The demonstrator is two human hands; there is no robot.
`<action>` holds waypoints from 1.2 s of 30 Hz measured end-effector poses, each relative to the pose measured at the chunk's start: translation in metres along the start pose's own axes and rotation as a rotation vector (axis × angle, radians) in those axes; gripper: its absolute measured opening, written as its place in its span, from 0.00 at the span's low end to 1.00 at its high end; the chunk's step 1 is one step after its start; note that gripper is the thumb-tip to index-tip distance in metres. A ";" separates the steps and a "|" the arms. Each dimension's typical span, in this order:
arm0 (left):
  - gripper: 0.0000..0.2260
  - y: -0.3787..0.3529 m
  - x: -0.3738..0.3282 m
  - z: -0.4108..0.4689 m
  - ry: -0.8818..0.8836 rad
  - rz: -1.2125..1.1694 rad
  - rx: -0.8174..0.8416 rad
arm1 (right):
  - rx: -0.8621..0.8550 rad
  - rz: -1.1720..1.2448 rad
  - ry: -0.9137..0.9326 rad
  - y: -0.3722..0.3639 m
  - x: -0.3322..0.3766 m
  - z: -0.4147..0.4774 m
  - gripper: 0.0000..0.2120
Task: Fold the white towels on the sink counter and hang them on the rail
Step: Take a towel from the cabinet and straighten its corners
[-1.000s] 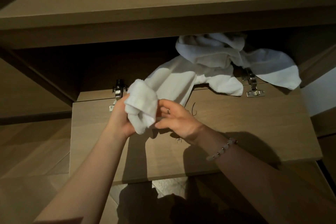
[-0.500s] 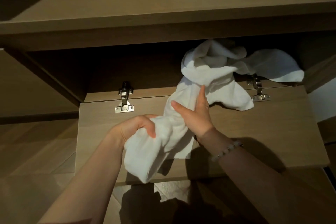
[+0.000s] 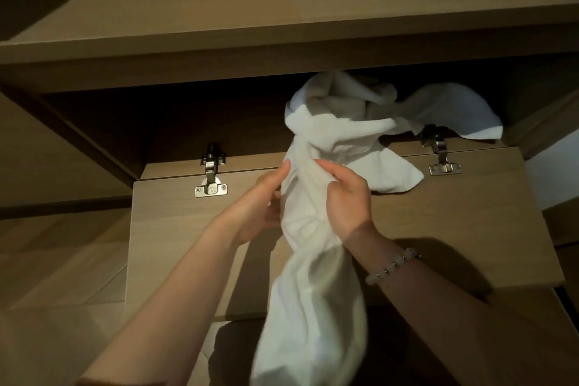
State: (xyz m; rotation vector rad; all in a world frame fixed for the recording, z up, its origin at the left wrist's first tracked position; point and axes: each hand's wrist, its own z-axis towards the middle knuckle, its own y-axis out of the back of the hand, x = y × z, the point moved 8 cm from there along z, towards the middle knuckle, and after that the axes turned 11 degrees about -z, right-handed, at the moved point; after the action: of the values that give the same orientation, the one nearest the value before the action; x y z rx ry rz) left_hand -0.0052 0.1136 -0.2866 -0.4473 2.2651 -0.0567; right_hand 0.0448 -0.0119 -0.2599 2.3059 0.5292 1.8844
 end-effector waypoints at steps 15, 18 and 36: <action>0.11 0.008 -0.019 -0.001 -0.251 0.054 -0.140 | -0.131 -0.279 0.217 0.016 0.026 0.004 0.16; 0.10 0.011 -0.020 -0.003 -0.273 0.085 -0.144 | -0.088 -0.497 0.321 0.012 0.037 0.024 0.34; 0.12 0.116 -0.019 -0.034 -0.157 -0.152 -0.294 | -0.241 -0.469 0.239 0.024 -0.011 0.066 0.09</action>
State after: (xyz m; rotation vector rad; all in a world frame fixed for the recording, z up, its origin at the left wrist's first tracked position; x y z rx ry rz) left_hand -0.0533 0.2248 -0.2718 -0.7518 2.0874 0.2293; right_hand 0.1116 -0.0296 -0.2771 1.6402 0.7447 1.8680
